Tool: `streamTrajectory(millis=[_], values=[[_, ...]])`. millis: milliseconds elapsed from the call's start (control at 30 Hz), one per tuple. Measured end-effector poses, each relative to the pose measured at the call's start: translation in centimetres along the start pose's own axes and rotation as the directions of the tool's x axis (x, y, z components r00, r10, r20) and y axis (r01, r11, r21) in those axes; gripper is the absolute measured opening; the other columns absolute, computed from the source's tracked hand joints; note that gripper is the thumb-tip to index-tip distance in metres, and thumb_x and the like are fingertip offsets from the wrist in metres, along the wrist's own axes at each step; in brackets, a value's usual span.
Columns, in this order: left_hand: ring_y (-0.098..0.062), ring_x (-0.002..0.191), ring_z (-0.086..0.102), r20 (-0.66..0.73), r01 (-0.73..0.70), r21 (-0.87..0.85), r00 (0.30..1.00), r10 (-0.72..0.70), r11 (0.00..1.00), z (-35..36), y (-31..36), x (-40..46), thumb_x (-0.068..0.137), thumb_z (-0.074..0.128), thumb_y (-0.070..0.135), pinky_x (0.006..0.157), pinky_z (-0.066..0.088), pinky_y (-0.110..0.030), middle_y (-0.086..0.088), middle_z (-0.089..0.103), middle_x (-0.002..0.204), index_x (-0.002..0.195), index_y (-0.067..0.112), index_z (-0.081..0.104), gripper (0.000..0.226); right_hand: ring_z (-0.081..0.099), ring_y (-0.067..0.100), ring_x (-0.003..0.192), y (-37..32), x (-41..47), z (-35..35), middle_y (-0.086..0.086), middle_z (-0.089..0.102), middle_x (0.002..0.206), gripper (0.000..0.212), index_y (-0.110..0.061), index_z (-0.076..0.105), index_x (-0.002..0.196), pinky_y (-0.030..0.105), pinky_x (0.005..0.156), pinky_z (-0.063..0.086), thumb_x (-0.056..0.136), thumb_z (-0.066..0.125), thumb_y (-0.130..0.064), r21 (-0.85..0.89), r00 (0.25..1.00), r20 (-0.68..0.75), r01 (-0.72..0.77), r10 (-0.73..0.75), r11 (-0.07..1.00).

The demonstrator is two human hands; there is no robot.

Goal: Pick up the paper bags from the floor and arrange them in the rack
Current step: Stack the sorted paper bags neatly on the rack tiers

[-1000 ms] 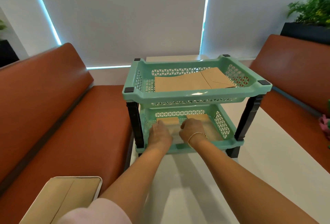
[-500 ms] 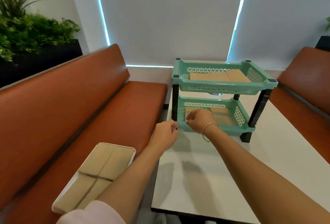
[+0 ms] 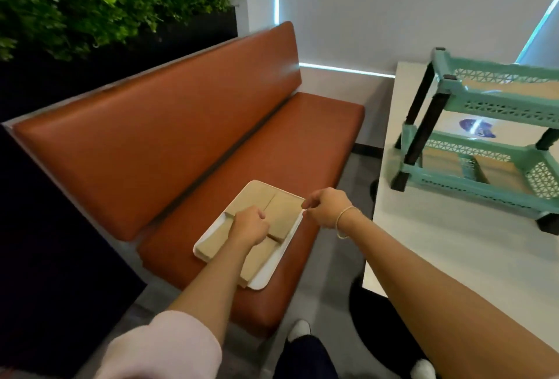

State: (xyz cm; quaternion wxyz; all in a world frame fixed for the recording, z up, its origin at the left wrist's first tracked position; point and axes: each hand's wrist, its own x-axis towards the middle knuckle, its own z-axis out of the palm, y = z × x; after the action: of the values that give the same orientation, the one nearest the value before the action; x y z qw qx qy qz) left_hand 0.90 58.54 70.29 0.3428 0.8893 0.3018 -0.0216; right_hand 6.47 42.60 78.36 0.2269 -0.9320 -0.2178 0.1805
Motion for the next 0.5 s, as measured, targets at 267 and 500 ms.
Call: streamTrajectory(millis=[267,500], values=[[-0.030,0.124,0.048,0.133,0.490,-0.021,0.865,-0.483,0.872,5.7,-11.1,4.5,0.091,0.058,0.027,0.093,0.043,-0.030,-0.016,0.049,0.136,0.133,0.001,0.043,0.051,0.058,0.020,0.108,0.6,6.5,8.2,0.004,0.065,0.115,0.026,-0.019,0.066,0.112,0.021,0.091,0.043,0.089,0.056,-0.019,-0.052,0.982,0.185,-0.024,0.033,0.998],[-0.030,0.107,0.061,0.240,0.700,-0.405,0.703,-0.670,0.588,11.8,-15.5,7.6,0.077,0.075,0.030,0.087,0.052,-0.036,-0.016,0.062,0.122,0.122,-0.003,0.055,0.060,0.059,0.016,0.104,2.3,11.5,12.8,0.003,0.063,0.116,0.025,-0.019,0.066,0.113,0.013,0.079,0.038,0.090,0.055,-0.017,-0.026,0.960,0.276,-0.049,0.055,0.998]])
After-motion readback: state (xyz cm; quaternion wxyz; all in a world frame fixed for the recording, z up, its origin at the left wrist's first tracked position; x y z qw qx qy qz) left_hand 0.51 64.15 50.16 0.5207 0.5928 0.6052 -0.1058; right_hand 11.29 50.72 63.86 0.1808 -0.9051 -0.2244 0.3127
